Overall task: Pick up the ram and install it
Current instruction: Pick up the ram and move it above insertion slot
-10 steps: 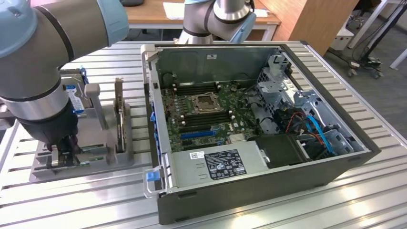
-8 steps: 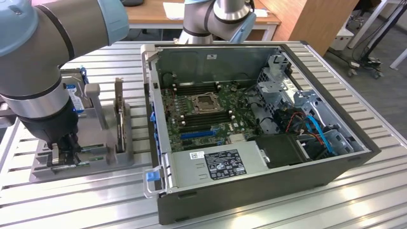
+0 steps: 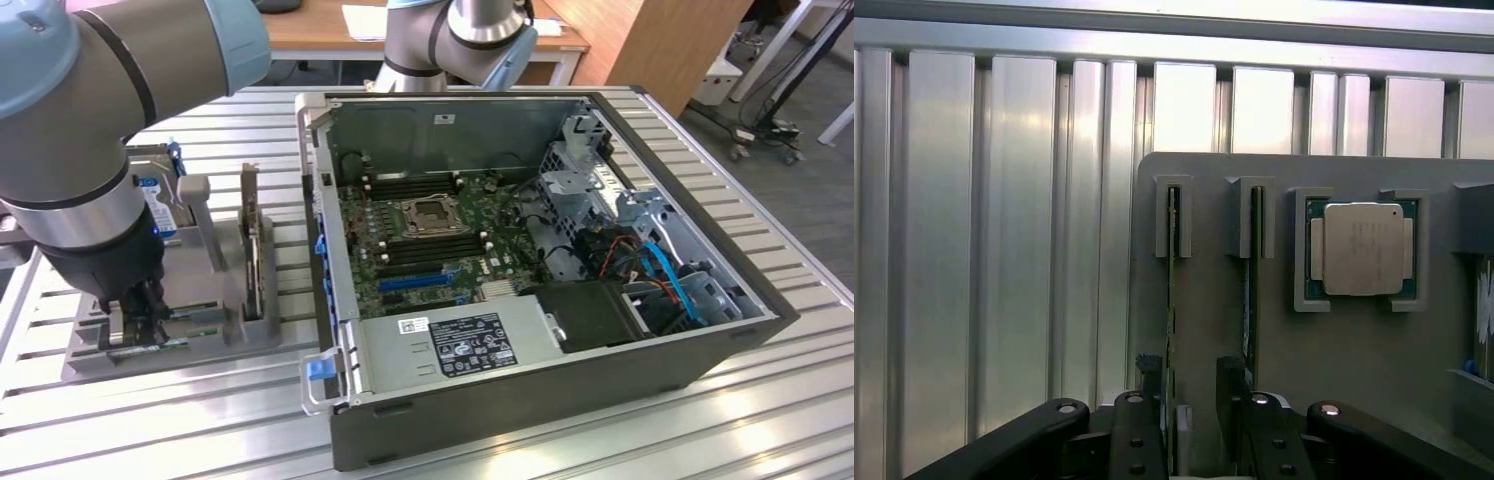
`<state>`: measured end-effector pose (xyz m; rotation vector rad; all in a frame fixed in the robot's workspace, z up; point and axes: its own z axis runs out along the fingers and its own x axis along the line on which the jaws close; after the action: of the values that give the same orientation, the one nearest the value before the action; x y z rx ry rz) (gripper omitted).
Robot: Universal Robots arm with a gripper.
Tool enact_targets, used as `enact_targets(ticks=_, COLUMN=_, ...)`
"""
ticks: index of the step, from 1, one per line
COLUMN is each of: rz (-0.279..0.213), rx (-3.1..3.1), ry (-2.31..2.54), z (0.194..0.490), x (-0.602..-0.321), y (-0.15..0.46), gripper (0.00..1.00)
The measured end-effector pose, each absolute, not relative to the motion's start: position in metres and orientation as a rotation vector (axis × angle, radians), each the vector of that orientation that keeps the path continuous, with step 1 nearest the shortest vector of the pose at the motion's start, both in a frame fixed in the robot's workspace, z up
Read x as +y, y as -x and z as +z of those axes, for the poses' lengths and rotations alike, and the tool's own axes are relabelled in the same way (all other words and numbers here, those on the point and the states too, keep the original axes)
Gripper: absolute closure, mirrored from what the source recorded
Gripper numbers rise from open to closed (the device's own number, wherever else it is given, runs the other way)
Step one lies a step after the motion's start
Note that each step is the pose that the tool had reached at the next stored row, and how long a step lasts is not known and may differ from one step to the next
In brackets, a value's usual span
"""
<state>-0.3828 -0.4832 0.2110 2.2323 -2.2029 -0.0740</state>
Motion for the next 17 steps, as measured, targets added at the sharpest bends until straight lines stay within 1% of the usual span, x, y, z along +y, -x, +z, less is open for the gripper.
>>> enact_targets(ticks=17, rz=-0.074, rx=-2.203, ry=-2.232, z=0.211, x=-0.4863, y=0.3828, gripper=0.64)
